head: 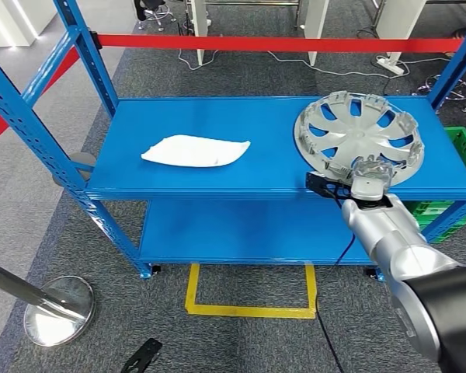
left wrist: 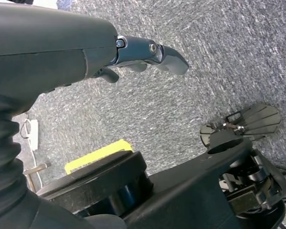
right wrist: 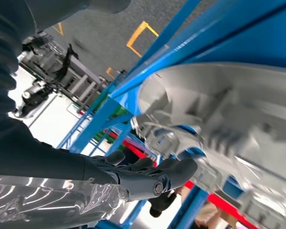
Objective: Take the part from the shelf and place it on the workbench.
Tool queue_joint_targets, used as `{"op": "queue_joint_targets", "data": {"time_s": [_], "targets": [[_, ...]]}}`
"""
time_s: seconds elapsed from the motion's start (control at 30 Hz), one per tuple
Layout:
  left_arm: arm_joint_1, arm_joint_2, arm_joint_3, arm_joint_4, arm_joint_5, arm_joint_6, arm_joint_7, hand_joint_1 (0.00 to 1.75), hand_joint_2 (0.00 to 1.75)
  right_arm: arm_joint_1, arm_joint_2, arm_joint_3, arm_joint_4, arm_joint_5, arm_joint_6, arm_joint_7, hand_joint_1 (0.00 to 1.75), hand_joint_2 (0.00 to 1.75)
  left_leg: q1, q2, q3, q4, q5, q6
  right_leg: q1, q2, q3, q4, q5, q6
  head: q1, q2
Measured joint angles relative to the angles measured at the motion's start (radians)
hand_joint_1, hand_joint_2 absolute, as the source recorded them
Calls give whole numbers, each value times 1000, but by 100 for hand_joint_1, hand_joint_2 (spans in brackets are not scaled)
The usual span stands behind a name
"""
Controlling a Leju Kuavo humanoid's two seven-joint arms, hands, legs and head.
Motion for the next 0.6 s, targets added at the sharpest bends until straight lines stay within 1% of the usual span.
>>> {"op": "queue_joint_targets", "data": {"time_s": [0.17,0.2,0.3,0.33,0.47,0.6], "targets": [[0,-2,0,0,-3,-1,1,0,175,14,-12,-20,2,0,8,14,0,175,0,0,0,0,0,0,0,0,-1,0,0,0,0,0],[-1,-3,0,0,-5,-1,1,0,175,17,-14,-26,3,0,18,19,9,175,0,0,-1,0,0,0,0,0,-1,0,0,0,0,0],[-2,-6,-1,0,-10,-6,5,0,175,25,-19,-43,7,-5,66,27,64,175,0,0,-1,0,0,0,0,0,-1,0,0,0,0,0],[-3,-7,-1,0,-12,-8,6,0,175,26,-20,-49,8,-7,79,27,73,175,0,0,-1,0,0,0,0,0,0,0,0,0,0,0],[-4,-8,-4,0,-14,-12,8,0,175,24,-22,-64,8,-8,94,21,175,175,0,0,-1,0,0,1,0,-1,0,0,0,0,0,0],[-4,-8,-5,0,-14,-12,8,0,175,16,-23,-73,8,-4,96,12,175,175,0,0,0,0,1,1,0,-2,2,0,0,1,0,0]]}}
